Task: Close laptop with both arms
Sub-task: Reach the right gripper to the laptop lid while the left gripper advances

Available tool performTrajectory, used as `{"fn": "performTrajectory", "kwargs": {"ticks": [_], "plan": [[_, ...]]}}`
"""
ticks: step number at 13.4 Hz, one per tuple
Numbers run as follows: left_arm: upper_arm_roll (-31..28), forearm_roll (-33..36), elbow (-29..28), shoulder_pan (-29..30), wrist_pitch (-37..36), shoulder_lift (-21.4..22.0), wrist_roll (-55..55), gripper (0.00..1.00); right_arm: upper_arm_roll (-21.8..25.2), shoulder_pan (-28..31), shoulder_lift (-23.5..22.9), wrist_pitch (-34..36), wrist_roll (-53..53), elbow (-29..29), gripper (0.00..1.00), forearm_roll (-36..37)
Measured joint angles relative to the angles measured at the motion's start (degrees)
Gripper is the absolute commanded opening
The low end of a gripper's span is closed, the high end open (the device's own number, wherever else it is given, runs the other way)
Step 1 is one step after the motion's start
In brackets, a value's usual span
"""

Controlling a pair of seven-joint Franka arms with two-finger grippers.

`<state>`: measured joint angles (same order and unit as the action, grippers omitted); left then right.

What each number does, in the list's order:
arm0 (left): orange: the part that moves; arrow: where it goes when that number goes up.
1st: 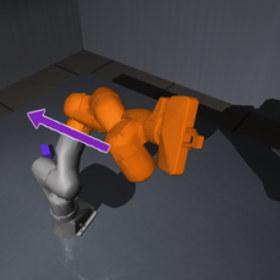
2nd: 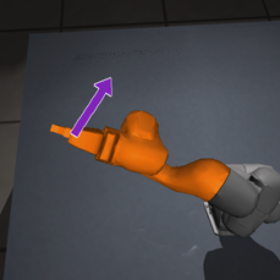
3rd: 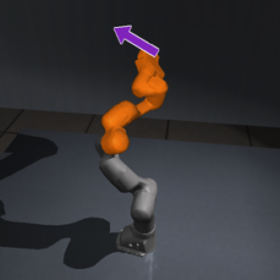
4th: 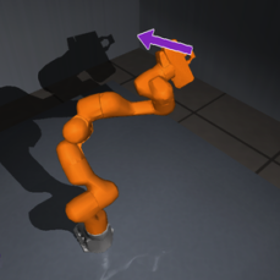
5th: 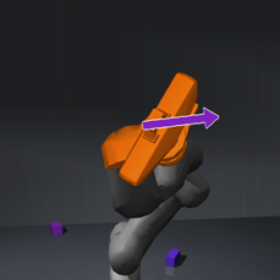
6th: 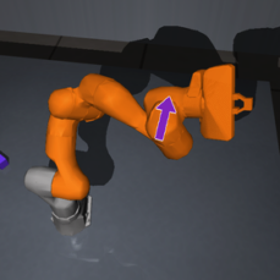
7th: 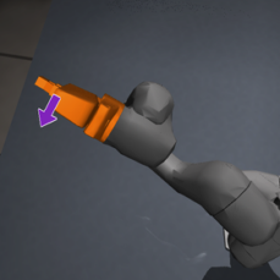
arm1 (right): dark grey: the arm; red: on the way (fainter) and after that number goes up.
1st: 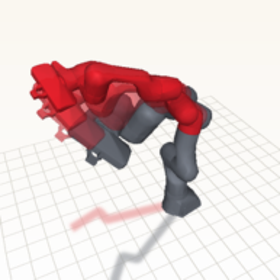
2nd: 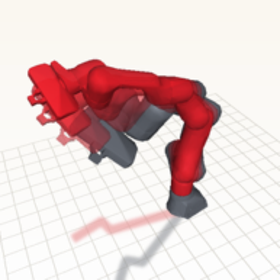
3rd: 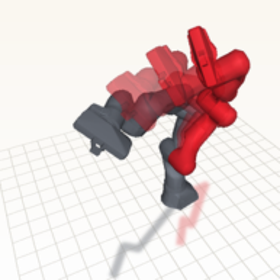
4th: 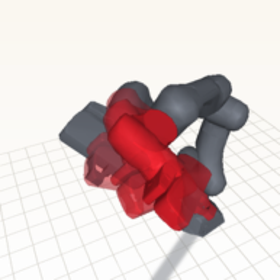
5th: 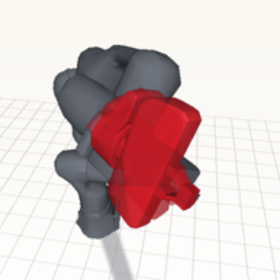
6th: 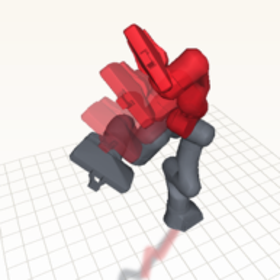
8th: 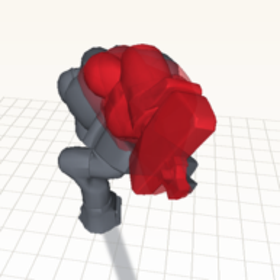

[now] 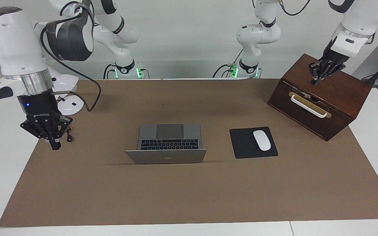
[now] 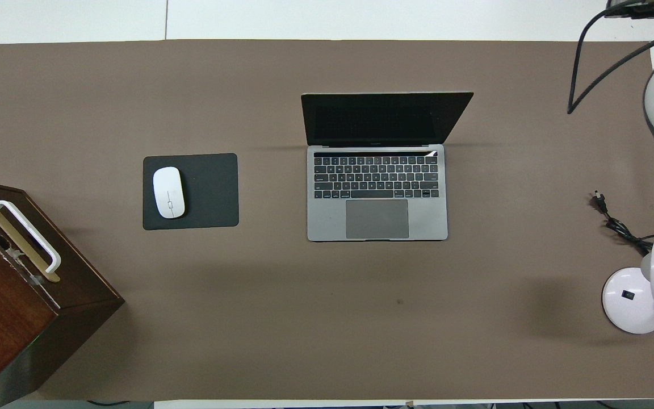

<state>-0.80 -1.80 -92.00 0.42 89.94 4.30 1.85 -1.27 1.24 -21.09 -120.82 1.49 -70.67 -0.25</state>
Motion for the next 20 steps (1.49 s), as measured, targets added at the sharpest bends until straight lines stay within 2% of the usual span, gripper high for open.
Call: {"fn": "performTrajectory", "kwargs": {"ticks": [3, 6, 8, 10, 13, 17, 20], "plan": [[0.9, 0.0, -2.7, -1.0, 6.3, 0.1, -1.0, 0.0, 0.1, -2.4, -3.7, -5.0, -2.3, 2.5, 0.0, 0.0], [1.4, -0.4, -7.1, -7.7, 15.5, 0.7, -1.2, 0.0, 0.5, -6.6, -8.7, -5.9, -8.6, 8.1, 0.0, 1.8], [1.6, -2.6, -14.1, -12.1, 26.8, 2.9, -1.1, 0.0, 1.6, -9.3, -11.3, -6.2, -11.6, 10.9, 0.0, 2.9], [1.7, -3.5, -25.0, -16.7, 39.9, 6.9, 0.2, 0.0, 2.6, -11.4, -13.2, -6.3, -12.8, 12.2, 0.0, 2.9], [1.8, -3.8, -37.4, -23.2, 51.4, 12.3, 1.6, 0.0, 4.8, -15.2, -15.2, -6.1, -15.2, 13.9, 0.0, 2.9], [1.8, -3.8, -46.2, -29.4, 64.6, 13.6, 2.0, 0.0, 8.2, -20.9, -16.2, -1.9, -18.6, 14.7, 0.0, 2.6], [1.7, -3.8, -49.3, -32.2, 72.1, 12.1, 2.0, 0.0, 11.5, -25.2, -17.0, 1.5, -22.1, 15.0, 0.0, 0.4]]}}
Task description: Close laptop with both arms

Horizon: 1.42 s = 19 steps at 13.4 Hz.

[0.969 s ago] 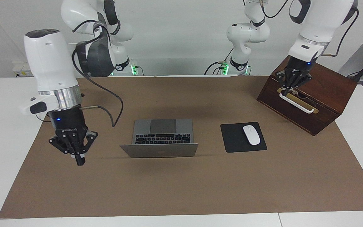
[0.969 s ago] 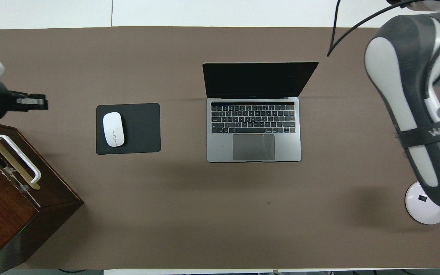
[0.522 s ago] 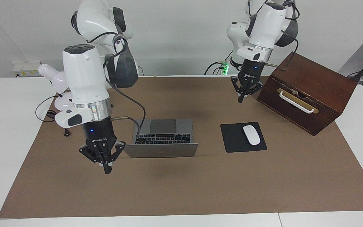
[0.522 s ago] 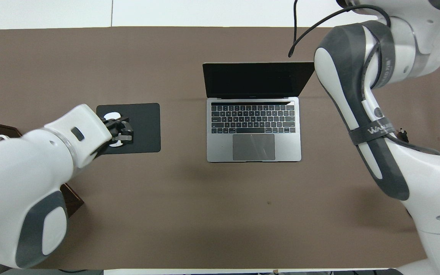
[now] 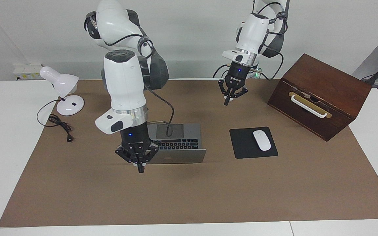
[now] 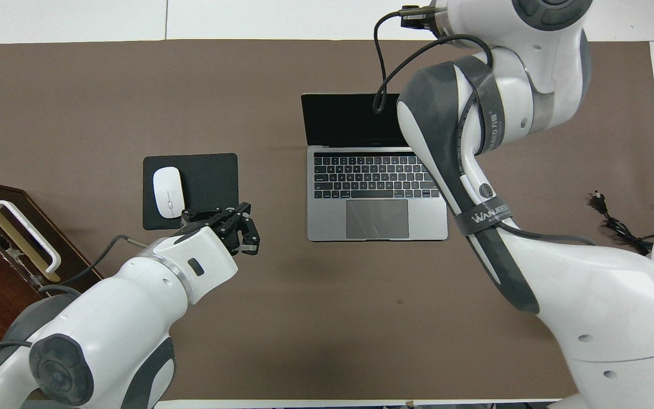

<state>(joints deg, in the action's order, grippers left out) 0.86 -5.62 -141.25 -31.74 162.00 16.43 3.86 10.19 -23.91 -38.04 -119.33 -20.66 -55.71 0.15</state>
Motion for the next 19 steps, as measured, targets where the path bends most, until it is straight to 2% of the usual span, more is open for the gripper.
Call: {"fn": "performTrajectory", "kwargs": {"ticks": [3, 7, 11, 19], "plan": [[0.0, 0.0, -1.3, -3.7, 10.3, -6.2, 0.0, 0.0, 1.5, -3.1, -0.9, 0.7, -2.9, 0.1, 0.0, -0.5], [0.0, 0.0, -1.5, -6.4, 20.3, -14.8, 0.0, 0.0, 1.8, -4.9, -1.3, 1.3, -3.0, 0.2, 0.0, -2.2], [0.0, 0.0, -1.4, -7.4, 23.6, -18.1, -3.1, 0.0, 2.4, -6.3, -1.6, 3.9, -3.0, 0.2, 0.0, -3.8], [-0.1, 0.0, -1.2, -9.2, 31.3, -25.4, -4.0, 0.0, 3.7, -5.7, -2.3, 5.0, -2.8, 0.1, 0.0, -6.1]]}}
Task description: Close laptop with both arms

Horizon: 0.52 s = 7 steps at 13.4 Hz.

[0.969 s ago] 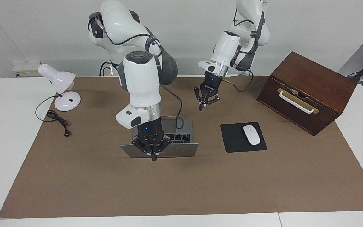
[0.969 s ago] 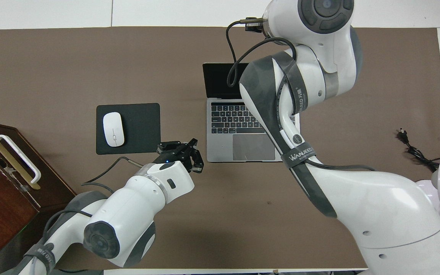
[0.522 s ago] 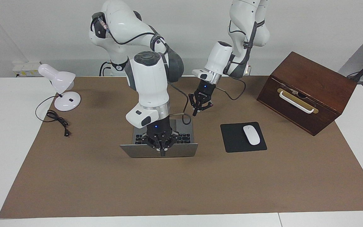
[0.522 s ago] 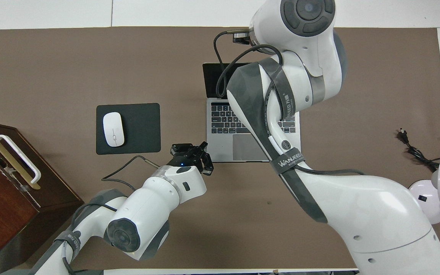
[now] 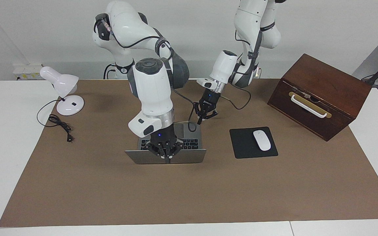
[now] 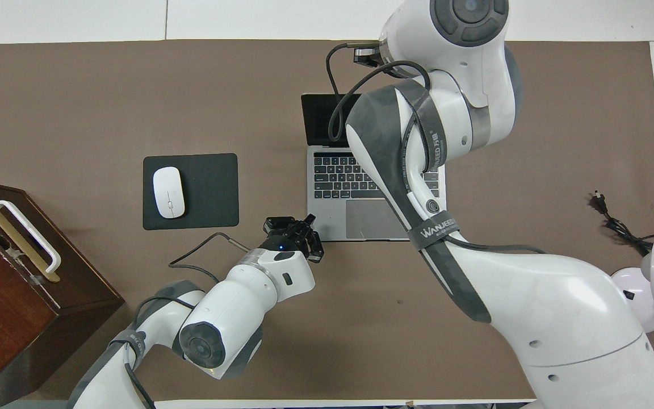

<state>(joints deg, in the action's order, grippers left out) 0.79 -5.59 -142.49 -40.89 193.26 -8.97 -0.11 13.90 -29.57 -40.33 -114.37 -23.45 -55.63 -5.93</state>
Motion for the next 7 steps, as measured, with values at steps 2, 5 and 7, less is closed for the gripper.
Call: {"fn": "performTrajectory", "kwargs": {"ticks": [2, 5, 7], "plan": [[0.0, 0.0, 0.0, -0.6, 0.6, -1.4, -0.1, 0.0, 0.2, 0.2, 0.0, 0.9, 0.1, 0.0, 0.0, -0.1], [0.0, 0.0, 0.1, -1.0, 0.9, -2.7, -0.3, 0.0, 0.2, 0.4, 0.0, 3.0, 0.2, 0.0, 0.0, -1.8], [0.0, 0.0, 0.1, -1.3, 2.0, -4.0, -0.5, 0.0, 0.2, 0.5, 0.0, 4.3, 0.2, 0.0, 0.0, -1.9]]}}
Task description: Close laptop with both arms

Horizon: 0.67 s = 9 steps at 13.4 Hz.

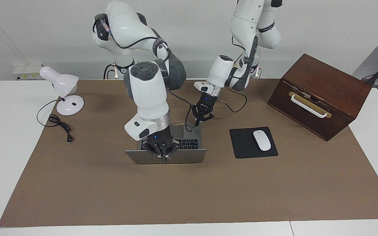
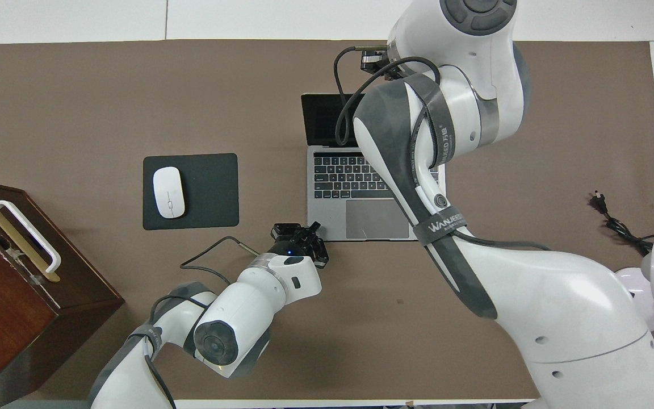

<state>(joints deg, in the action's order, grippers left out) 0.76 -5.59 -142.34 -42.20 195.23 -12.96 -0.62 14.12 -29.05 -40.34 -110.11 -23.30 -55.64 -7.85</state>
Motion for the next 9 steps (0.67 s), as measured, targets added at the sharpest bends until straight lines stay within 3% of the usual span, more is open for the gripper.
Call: {"fn": "performTrajectory", "kwargs": {"ticks": [3, 9], "plan": [[-0.1, 0.0, 0.2, -0.9, 2.2, -2.1, -0.2, 0.0, 0.0, 0.1, 0.0, 1.3, 0.0, 0.0, 0.0, -1.2], [-0.1, 0.0, 0.2, -1.1, 2.6, -2.2, -0.6, 0.0, 0.1, 0.1, 0.0, 4.3, 0.0, 0.0, 0.0, -5.7]]}}
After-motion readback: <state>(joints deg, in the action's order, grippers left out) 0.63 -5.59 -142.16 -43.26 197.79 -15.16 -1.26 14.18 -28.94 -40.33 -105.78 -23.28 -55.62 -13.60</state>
